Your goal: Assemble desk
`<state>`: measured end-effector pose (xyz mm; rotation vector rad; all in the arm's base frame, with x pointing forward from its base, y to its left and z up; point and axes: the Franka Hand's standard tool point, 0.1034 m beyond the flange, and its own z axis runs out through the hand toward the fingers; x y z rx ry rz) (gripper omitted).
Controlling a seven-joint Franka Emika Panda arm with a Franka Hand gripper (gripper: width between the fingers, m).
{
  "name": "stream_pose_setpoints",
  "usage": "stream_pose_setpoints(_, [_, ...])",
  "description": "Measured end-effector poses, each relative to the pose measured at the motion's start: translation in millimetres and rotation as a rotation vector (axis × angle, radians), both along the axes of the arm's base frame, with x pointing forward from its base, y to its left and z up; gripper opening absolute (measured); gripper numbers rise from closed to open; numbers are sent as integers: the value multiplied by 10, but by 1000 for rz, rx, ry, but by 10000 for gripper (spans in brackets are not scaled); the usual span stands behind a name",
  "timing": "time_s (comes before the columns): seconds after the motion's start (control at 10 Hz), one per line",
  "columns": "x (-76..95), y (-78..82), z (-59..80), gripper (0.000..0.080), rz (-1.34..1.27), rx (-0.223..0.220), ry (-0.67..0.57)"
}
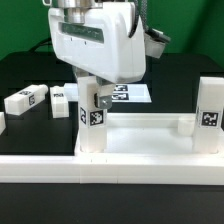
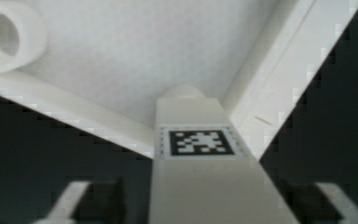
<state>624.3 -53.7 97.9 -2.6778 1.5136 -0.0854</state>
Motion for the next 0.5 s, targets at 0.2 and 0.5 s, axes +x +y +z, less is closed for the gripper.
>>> stream_pose_setpoints(0.2, [4,20,2,622,214,-22,-5])
stream_pose_setpoints(0.5, [4,10,1,649,407,-37,-11])
